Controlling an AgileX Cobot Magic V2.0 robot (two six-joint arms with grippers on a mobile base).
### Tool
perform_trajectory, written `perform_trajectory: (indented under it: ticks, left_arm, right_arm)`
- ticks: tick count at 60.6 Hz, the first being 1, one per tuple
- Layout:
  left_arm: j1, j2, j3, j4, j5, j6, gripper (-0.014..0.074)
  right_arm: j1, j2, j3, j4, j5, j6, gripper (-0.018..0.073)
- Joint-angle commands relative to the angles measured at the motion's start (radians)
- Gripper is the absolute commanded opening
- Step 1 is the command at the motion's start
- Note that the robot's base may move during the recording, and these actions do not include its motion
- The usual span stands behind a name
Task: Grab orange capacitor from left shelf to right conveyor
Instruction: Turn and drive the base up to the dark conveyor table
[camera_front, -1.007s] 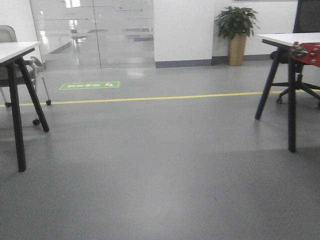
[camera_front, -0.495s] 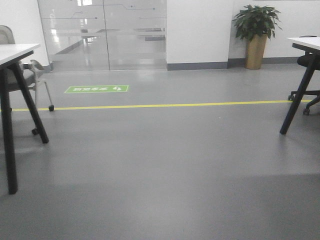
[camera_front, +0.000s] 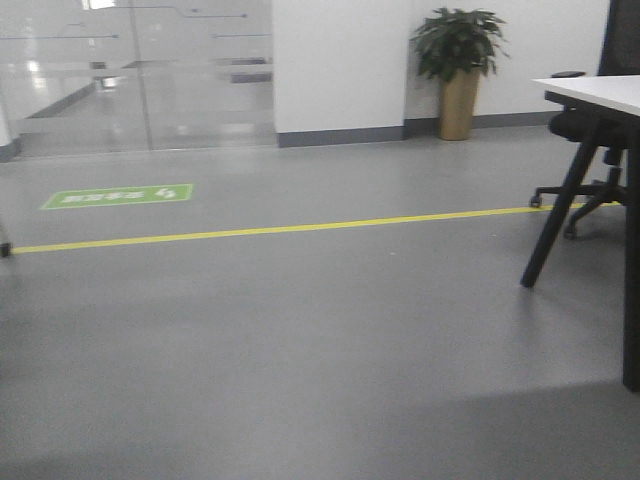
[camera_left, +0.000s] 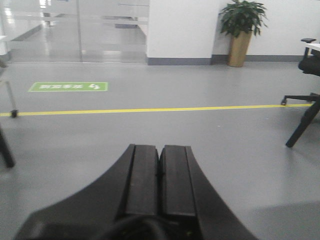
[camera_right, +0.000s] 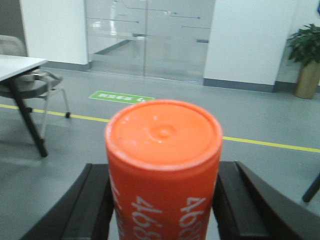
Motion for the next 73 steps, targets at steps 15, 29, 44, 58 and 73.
perform_trajectory:
  ticks: [15,29,44,58,73]
  left_arm:
    - [-0.001,-0.010,-0.004,-0.003,-0.089,-0.002,-0.0127]
    - [-0.001,-0.010,-0.004,-0.003,-0.089,-0.002,-0.0127]
    - [-0.001,-0.010,-0.004,-0.003,-0.089,-0.002,-0.0127]
    - [-0.001,-0.010,-0.004,-0.003,-0.089,-0.002,-0.0127]
    - [-0.001,-0.010,-0.004,-0.003,-0.089,-0.002,-0.0127]
  right_arm:
    - [-0.002,0.007,-0.029,-0.007,-0.089,-0.005,0.0132]
    - [-0.002,0.007,-0.029,-0.007,-0.089,-0.005,0.0132]
    - [-0.002,0.007,-0.029,-0.007,-0.089,-0.005,0.0132]
    - [-0.002,0.007,-0.029,-0.007,-0.089,-0.005,0.0132]
    - [-0.002,0.007,-0.029,-0.007,-0.089,-0.005,0.0132]
